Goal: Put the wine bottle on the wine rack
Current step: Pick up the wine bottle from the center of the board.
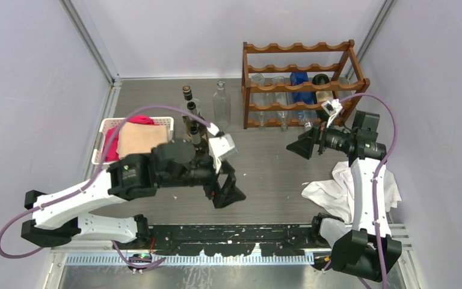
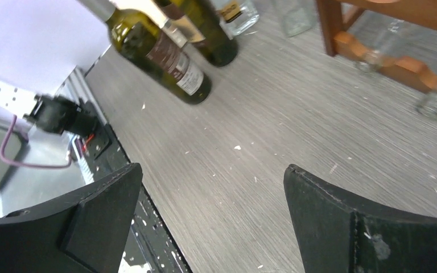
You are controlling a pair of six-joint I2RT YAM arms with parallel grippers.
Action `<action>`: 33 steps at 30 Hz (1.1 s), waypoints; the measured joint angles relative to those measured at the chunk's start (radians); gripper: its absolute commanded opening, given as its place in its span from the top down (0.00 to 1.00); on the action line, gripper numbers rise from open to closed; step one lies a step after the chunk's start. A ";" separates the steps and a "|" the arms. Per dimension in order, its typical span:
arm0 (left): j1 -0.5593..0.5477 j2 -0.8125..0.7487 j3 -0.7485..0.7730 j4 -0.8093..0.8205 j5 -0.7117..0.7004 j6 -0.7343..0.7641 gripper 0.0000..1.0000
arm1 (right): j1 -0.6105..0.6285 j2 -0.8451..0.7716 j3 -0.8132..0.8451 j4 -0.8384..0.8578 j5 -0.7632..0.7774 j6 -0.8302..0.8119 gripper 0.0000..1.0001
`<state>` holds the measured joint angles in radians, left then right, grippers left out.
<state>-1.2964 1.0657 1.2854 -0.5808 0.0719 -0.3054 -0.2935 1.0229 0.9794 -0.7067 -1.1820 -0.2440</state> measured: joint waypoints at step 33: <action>0.692 -0.111 0.105 -0.360 -0.104 0.083 0.13 | 0.259 0.168 0.046 -0.138 0.269 -0.154 0.00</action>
<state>-0.6044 0.9546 1.3907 -0.9409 -0.0322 -0.2222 -0.0345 1.1912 1.0252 -0.8448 -0.9131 -0.3985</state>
